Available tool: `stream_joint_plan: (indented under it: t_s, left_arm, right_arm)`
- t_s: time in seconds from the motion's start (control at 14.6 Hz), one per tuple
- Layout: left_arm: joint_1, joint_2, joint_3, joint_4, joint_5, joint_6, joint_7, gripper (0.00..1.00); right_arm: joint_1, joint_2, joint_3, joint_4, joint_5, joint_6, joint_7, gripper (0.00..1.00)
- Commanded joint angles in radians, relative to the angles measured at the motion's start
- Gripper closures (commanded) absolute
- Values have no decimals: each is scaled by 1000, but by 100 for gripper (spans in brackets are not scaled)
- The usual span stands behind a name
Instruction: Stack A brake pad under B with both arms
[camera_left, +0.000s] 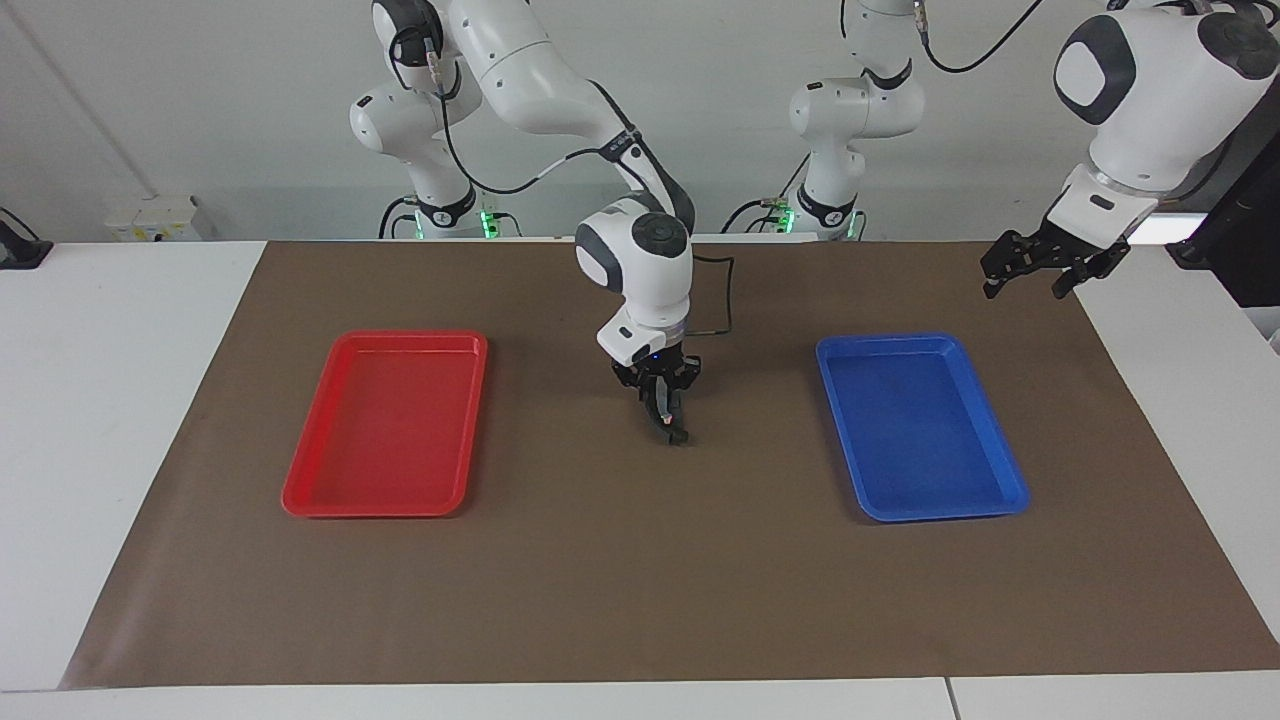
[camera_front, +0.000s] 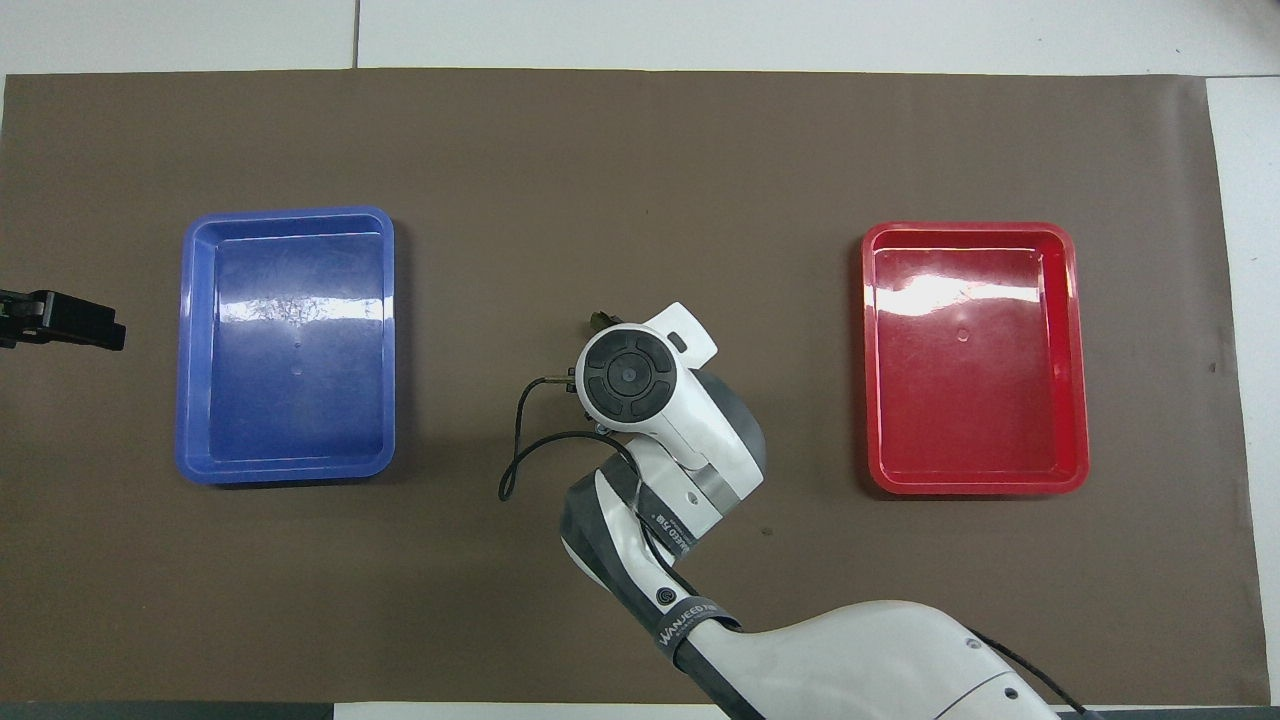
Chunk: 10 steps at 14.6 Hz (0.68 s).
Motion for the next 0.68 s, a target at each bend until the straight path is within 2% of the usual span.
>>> stream_joint_plan:
  t_s: [0.0, 0.27, 0.41, 0.62]
  left_arm:
    - [5, -17, -6, -18, 9, -4, 6, 1]
    - [4, -18, -6, -23, 9, 0, 6, 2]
    - [3, -18, -6, -23, 9, 3, 6, 2]
    - [3, -18, -6, -23, 9, 6, 6, 1]
  right_arm:
    - [-1, -12, 4, -20, 7, 26, -16, 1]
    - [-7, -35, 1, -8, -10, -20, -13, 1]
    - [-32, -95, -7, -17, -12, -66, -13, 1]
    - [-162, -210, -7, -25, -32, -147, -40, 1]
